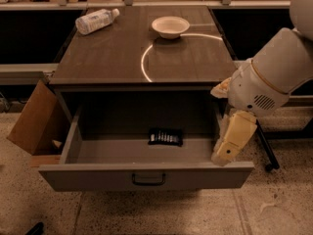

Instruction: Pick rxbar blueberry from top drawer and place on counter

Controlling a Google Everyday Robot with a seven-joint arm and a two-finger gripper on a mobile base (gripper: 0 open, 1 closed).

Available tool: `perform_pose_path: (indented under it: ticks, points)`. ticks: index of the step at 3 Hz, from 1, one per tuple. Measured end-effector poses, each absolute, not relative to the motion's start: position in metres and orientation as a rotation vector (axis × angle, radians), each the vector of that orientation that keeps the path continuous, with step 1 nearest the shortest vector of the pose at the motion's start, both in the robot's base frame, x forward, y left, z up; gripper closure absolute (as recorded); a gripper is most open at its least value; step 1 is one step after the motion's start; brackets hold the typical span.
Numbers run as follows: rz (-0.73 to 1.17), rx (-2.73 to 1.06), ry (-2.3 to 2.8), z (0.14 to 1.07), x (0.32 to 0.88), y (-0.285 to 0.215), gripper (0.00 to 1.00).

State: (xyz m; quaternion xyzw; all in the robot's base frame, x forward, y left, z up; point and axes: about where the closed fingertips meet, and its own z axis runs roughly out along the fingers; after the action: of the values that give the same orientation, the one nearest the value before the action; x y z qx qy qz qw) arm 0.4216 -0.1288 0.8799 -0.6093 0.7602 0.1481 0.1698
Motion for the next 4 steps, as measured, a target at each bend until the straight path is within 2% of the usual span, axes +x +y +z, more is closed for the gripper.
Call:
perform_pose_path:
  ticks: [3, 4]
  points:
    - [0.492, -1.651, 2.060, 0.787, 0.482, -0.106, 0.00]
    - [0.492, -1.651, 2.060, 0.787, 0.482, -0.106, 0.00]
